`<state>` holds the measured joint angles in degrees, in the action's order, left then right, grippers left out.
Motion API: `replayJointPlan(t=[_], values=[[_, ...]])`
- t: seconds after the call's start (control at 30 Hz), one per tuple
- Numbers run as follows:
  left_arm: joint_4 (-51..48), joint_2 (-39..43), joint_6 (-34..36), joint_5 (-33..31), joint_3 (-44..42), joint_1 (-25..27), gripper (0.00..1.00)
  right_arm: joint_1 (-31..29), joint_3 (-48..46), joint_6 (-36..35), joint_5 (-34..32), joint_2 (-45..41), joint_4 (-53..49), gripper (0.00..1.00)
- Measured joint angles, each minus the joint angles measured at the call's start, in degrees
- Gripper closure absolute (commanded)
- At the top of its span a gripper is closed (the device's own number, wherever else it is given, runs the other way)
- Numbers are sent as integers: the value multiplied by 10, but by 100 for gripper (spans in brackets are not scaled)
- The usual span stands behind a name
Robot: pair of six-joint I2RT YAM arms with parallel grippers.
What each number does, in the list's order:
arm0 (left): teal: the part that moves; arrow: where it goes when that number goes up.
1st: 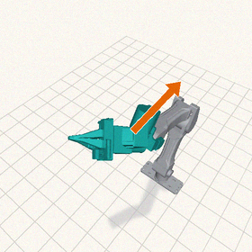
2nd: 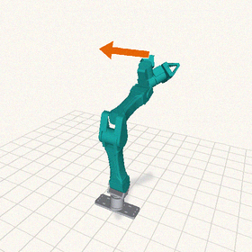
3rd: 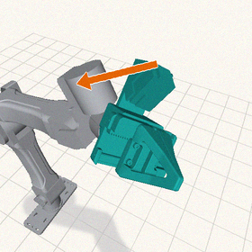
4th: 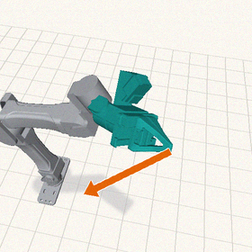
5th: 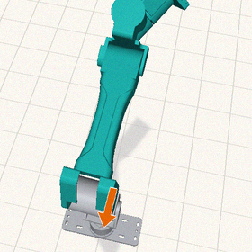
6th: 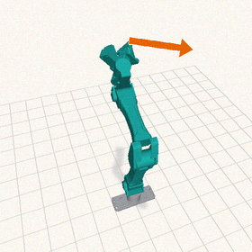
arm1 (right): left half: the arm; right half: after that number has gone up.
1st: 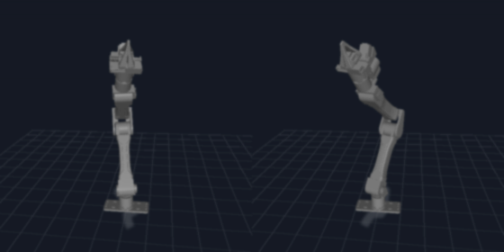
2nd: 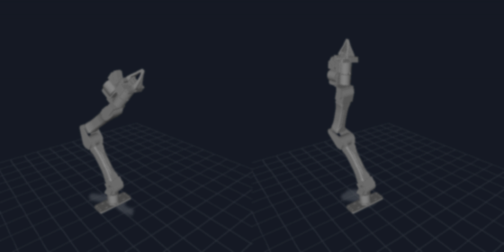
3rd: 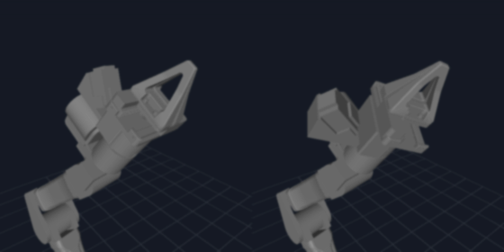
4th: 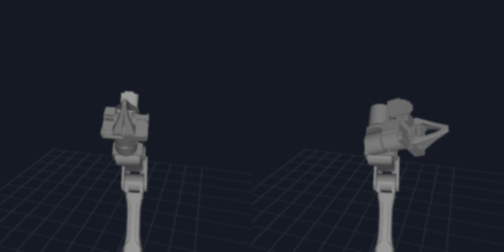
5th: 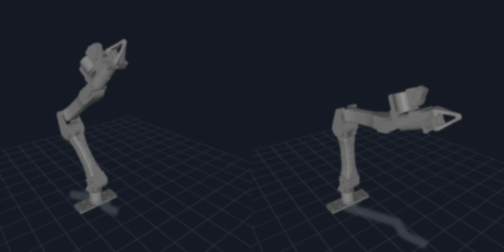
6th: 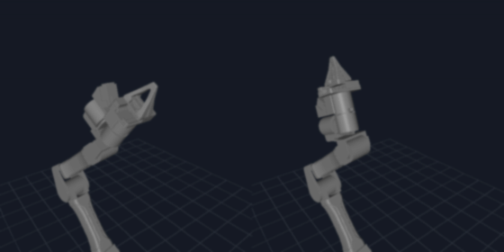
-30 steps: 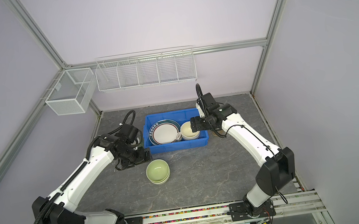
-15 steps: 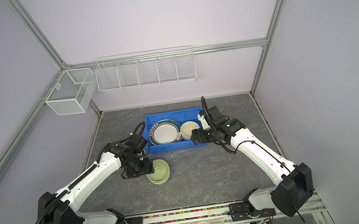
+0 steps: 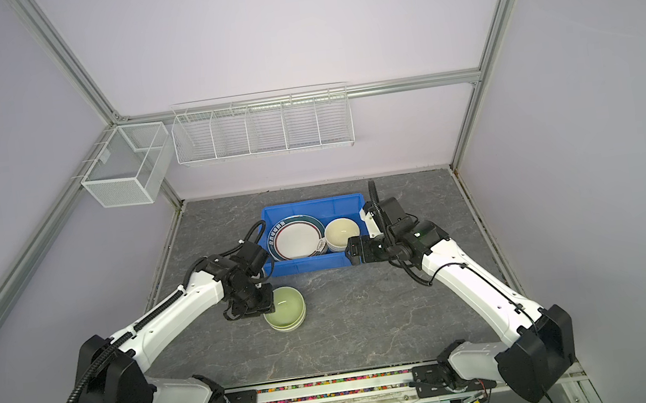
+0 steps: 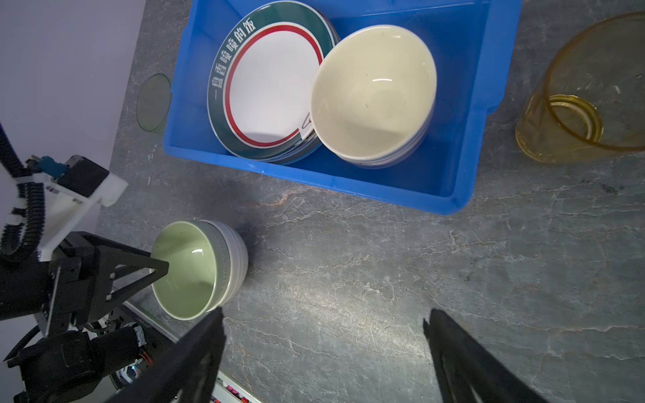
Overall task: Place the mixed dishes into the plastic bin
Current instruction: 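Grip the top green bowl rim with the left gripper while the right approaches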
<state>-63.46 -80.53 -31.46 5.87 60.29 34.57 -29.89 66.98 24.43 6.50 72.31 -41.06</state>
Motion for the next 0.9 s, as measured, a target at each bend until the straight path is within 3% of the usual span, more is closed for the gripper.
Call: replayJointPlan(t=[0.6, 0.9], values=[[7, -14, 1, 0, -7, 0, 72, -3, -38, -17, -10, -35, 35, 12], [8, -23, 0, -4, -7, 3, 79, -4, -31, -19, 9, -4, 32, 6]])
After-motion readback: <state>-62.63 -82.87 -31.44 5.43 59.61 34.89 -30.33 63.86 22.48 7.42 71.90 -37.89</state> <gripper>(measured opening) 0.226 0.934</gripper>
